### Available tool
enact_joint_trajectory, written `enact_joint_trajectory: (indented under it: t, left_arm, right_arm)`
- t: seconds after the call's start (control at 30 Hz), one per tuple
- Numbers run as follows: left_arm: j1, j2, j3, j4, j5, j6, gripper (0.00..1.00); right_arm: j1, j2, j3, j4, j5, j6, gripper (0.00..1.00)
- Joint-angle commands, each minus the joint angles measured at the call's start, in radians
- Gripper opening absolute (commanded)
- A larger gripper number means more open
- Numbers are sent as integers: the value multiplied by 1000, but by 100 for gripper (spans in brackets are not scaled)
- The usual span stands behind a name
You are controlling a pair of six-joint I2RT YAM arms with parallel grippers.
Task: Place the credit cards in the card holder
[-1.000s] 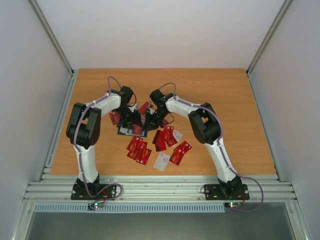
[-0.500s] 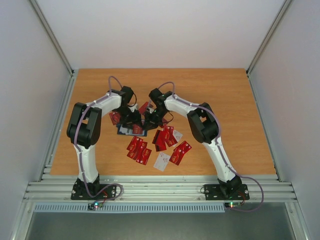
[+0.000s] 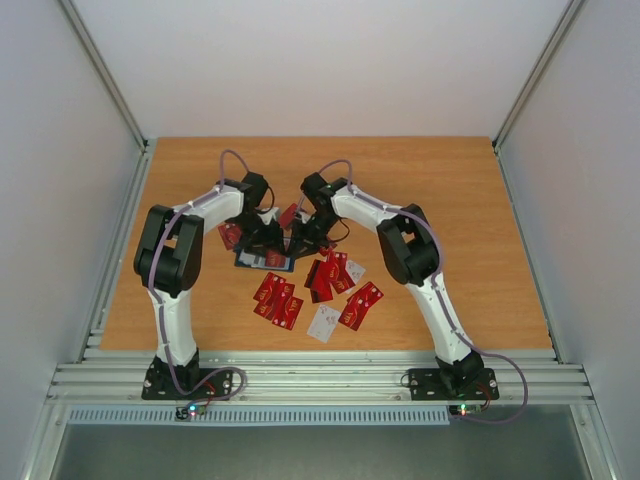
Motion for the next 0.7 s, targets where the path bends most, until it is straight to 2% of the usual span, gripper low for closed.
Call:
enact_joint_trajectory:
  t: [0.0, 0.27, 0.53, 0.67]
  left_arm:
    - [-15, -30, 1, 37, 22, 9, 57]
    - [-13, -28, 32, 19, -5, -6, 59]
    - [-13, -22, 64, 5, -28, 2, 64]
    - [-12, -1, 76, 10, -38, 10, 62]
  right_arm:
    - [-12, -54, 38, -18, -13, -69, 20]
    - [-12, -64, 67, -131, 167, -134, 17]
    - [-12, -55, 68, -125, 156, -138, 16]
    - [-11, -31, 72, -102, 136, -119, 16]
